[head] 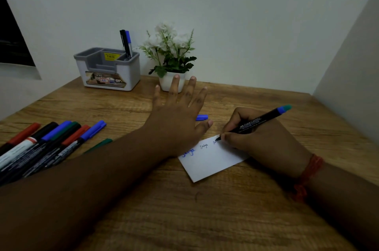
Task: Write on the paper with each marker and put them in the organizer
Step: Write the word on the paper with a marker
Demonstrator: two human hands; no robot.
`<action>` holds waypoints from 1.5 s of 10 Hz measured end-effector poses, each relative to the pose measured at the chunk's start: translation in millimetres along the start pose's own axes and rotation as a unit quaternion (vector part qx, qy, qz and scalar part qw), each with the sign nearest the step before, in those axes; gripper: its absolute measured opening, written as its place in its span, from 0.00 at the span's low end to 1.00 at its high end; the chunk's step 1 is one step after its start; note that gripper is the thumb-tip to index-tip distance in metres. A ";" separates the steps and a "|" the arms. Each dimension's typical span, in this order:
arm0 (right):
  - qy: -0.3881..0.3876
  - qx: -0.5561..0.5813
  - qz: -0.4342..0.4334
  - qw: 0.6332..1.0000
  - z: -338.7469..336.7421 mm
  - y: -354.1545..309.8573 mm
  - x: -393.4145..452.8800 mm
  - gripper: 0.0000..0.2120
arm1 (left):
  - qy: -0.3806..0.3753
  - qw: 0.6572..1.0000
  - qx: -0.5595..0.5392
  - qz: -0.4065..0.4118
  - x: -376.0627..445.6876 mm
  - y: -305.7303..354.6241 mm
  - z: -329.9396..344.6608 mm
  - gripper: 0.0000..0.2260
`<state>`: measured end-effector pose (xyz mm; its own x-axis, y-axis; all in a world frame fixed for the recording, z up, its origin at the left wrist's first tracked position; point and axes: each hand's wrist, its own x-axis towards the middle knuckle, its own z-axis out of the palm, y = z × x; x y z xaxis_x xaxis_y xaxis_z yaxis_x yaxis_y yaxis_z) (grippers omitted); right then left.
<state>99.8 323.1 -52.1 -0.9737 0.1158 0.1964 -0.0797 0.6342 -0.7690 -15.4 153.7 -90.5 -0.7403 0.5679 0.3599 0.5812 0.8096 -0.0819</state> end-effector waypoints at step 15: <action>0.118 0.101 0.000 0.988 -7.2 8.2 3.3 0.03 | -0.024 1.000 -0.013 0.004 0.0 -1.0 -8.2 0.33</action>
<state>97.5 334.1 -53.4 -0.8983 0.3072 0.3141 -0.1428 0.4720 -0.8700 -13.3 151.7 -82.8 -0.7508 0.5813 0.3138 0.5955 0.8012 -0.0595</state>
